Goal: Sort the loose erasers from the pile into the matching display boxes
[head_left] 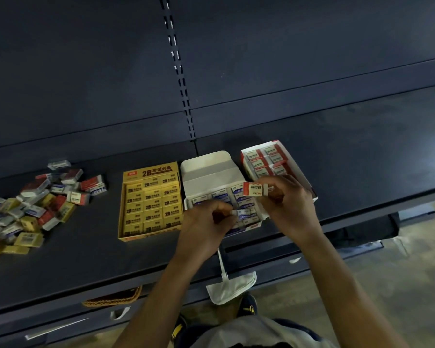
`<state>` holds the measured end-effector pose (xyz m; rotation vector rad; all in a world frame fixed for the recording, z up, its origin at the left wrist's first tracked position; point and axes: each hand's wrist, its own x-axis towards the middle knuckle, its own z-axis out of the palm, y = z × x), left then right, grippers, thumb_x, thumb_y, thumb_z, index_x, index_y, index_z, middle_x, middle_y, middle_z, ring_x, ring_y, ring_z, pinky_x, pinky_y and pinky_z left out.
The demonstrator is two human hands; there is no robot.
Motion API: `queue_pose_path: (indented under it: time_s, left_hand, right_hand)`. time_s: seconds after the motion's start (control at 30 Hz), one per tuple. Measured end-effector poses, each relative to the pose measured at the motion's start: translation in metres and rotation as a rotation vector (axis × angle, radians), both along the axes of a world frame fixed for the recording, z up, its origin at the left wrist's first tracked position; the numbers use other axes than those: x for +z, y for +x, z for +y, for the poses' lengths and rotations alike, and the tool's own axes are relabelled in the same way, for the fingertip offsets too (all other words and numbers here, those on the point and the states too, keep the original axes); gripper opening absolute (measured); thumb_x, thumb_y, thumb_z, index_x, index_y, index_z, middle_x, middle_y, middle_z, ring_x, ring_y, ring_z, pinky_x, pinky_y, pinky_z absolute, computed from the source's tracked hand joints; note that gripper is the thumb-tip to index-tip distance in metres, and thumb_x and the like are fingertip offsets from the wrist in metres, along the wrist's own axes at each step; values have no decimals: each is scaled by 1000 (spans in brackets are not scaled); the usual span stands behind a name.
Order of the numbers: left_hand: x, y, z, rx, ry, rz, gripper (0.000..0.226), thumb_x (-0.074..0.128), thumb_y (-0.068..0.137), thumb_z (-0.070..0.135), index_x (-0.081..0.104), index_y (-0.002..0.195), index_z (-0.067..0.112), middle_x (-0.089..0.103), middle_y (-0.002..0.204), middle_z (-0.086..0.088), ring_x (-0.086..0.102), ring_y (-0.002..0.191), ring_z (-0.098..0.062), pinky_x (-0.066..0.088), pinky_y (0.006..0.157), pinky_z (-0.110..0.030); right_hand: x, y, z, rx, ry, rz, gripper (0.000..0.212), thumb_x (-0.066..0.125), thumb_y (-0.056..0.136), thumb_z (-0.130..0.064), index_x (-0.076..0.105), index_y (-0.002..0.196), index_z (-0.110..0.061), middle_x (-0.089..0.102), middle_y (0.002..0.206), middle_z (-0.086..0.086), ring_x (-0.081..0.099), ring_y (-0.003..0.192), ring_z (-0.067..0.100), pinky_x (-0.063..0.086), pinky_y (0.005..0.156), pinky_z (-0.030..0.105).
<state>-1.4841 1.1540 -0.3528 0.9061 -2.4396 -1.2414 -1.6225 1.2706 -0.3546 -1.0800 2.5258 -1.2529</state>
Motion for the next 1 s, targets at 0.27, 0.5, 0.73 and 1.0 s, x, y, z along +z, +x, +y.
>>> queue_pose_path:
  time_s: [0.27,0.5,0.73,1.0]
  left_hand:
    - [-7,-14,8,-50,-302,-19,14,77,76,24,73,89,20,73,88,8,65,79,-4,50,75,-17]
    - [-13,-16,6,-151,-553,-67,12,82,67,19,73,75,21,71,73,4,65,65,-12,55,59,-27]
    - [-14,-13,11,-178,-655,-83,13,79,67,18,73,79,21,69,80,1,65,66,-18,52,51,-26]
    - [-15,-17,6,-238,-579,-56,16,76,69,13,75,85,16,70,83,-4,66,70,-22,58,61,-34]
  right_hand:
    - [-1,-13,7,-8,27,-4,28,69,80,-12,66,107,-22,63,117,-5,64,95,7,41,67,-2]
    - [-2,-15,7,24,-1,22,27,71,79,-12,67,105,-20,63,115,-2,65,95,9,43,66,0]
    - [-4,-13,5,52,-45,12,24,71,78,-9,68,102,-13,65,112,1,67,91,13,52,70,16]
    - [-4,-12,5,65,-54,19,24,72,78,-11,69,101,-12,68,106,0,68,88,11,57,72,27]
